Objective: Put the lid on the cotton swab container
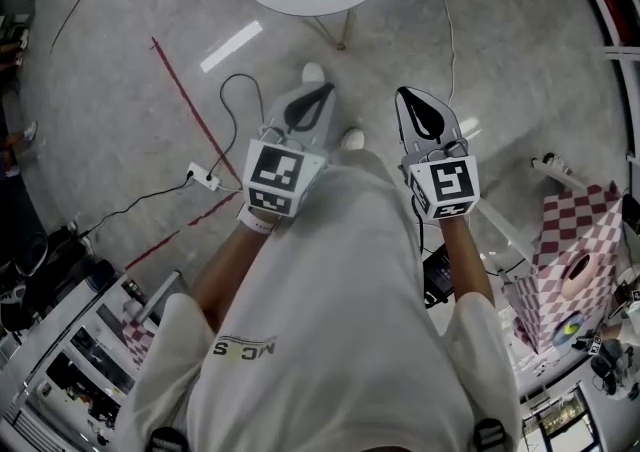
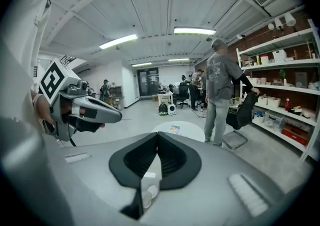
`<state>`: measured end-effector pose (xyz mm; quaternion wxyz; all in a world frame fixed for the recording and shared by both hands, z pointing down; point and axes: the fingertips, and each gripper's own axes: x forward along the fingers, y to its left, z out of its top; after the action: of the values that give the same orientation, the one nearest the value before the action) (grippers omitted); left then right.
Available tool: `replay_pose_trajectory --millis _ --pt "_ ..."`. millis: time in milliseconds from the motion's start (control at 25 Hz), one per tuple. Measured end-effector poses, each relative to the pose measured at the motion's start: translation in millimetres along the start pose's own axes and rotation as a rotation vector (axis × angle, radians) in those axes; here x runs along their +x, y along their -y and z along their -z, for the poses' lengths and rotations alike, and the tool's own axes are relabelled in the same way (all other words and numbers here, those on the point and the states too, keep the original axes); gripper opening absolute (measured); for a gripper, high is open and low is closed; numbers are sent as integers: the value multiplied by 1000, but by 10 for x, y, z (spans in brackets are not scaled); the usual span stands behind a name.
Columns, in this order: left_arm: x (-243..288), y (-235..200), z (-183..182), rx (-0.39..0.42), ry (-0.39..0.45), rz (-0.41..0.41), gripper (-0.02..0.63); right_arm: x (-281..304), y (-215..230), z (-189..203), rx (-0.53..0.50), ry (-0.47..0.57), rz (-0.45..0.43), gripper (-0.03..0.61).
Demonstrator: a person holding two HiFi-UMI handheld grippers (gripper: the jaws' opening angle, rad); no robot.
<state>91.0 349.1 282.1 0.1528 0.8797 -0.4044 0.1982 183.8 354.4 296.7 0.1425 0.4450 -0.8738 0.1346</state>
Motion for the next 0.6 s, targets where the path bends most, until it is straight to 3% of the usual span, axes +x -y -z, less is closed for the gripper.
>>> replay_pose_trajectory --millis 240,600 --pt "397 -420 -165 -30 -6 -8 0 509 270 -116 0 -34 -23 0" --pt "1215 -1615 -557 -95 -36 46 0 1899 734 -591 -42 -115 -37 0"
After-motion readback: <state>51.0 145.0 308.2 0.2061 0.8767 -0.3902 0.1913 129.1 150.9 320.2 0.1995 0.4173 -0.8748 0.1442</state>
